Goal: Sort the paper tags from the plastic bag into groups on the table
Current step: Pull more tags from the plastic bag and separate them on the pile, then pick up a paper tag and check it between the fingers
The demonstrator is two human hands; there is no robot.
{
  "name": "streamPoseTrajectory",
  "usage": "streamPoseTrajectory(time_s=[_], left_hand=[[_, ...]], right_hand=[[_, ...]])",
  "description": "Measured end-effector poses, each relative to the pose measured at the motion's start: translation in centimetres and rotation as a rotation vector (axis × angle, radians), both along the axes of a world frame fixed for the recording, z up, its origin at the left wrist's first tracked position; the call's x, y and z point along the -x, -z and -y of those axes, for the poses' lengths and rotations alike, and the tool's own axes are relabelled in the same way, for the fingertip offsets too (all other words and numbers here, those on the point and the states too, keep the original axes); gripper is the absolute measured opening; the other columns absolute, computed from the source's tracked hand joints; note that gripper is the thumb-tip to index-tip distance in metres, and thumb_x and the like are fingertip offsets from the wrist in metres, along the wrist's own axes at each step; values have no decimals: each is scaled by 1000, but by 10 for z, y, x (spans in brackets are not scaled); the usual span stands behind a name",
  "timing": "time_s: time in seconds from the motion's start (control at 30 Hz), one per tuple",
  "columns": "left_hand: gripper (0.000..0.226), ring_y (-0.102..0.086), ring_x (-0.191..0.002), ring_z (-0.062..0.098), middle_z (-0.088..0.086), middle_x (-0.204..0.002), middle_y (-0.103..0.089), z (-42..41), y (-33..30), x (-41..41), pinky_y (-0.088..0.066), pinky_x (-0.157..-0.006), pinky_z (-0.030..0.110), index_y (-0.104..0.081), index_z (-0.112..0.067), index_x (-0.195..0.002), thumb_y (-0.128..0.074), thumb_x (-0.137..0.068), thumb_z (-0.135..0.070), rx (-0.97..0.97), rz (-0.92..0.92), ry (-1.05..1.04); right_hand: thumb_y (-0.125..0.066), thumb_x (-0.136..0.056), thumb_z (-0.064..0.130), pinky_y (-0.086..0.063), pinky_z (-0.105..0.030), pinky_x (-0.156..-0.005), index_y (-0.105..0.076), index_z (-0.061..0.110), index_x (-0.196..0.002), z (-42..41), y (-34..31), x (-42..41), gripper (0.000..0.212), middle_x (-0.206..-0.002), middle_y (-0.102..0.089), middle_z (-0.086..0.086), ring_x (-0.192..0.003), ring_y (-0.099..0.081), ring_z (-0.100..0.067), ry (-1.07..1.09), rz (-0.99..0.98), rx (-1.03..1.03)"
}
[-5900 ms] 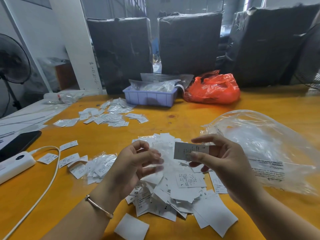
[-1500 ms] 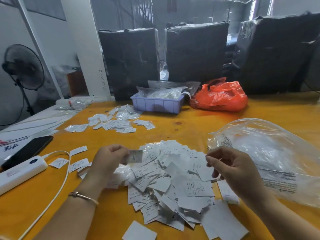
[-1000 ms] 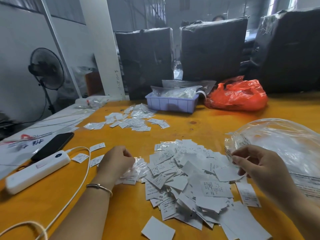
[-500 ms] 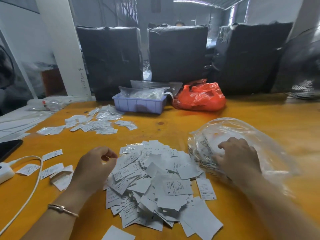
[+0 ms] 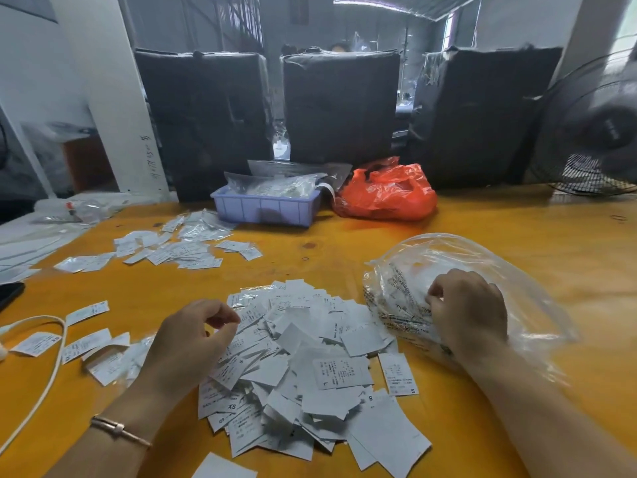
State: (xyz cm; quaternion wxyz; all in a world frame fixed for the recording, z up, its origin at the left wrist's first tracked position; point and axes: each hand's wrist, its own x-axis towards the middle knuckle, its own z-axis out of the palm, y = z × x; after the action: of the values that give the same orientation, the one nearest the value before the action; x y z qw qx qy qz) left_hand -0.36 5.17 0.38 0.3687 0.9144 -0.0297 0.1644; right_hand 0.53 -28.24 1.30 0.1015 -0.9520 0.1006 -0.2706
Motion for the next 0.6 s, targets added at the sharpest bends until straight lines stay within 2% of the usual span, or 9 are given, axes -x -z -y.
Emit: streamPoseTrajectory(time_s=[0.1,0.2,0.27,0.33,0.47,0.5,0.6], left_hand=[[18,-60,-80,2,-11,-85,-66,1,0,0,-46,-63,23,-69,-27,-82,-69,-89,-11,-2,2,1],[20,-61,-79,3,-10,-84,-67,4,0,1,-46,-64,23,-70,-26,-81,-69,-88,-8,5,2,21],[20,-61,-79,3,-10,-84,-67,5,0,2,-44,-64,22,-70,-27,-80,-69,-88,-8,8,3,28],[20,-61,-78,1,-11,-84,-67,6,-1,3,-42,-63,19,-70,-27,-80,-69,-88,-8,15,8,32],[18,-58,-81,-9,-12,-84,-67,11,-4,7,-41,-62,14,-70,-25,-82,-69,-89,-9,39,24,56],[17,-58,-82,-9,-12,-85,-67,13,-5,8,-42,-62,12,-71,-25,-83,-69,-89,-9,60,34,68],[15,-63,-87,-4,-12,-86,-70,21,-7,13,-48,-67,11,-71,-30,-93,-73,-88,-16,181,46,149]], right_hand=[[-79,-76,8,-38,-36,-69,-66,7,-70,-1,1,1,14,-70,-66,-11,-71,-56,-32,-47,111,-78],[-83,-72,10,-41,-33,-57,-61,5,-68,-1,2,0,23,-58,-63,-13,-56,-56,-33,-69,200,-154],[-84,-70,5,-41,-30,-52,-59,5,-68,-1,2,1,25,-55,-62,-12,-52,-58,-33,-97,307,-167],[-82,-69,-1,-40,-28,-56,-62,5,-72,-4,0,3,21,-60,-66,-9,-56,-62,-31,-135,417,-221],[-80,-72,-1,-51,-31,-64,-65,8,-89,-15,-11,11,24,-73,-68,-1,-67,-65,-21,-264,570,-480],[-81,-72,2,-52,-28,-65,-65,11,-91,-20,-14,15,26,-74,-67,1,-67,-64,-18,-311,583,-557],[-82,-69,6,-54,-21,-67,-66,14,-89,-43,-20,31,27,-73,-68,-1,-69,-65,-16,-544,474,-955]])
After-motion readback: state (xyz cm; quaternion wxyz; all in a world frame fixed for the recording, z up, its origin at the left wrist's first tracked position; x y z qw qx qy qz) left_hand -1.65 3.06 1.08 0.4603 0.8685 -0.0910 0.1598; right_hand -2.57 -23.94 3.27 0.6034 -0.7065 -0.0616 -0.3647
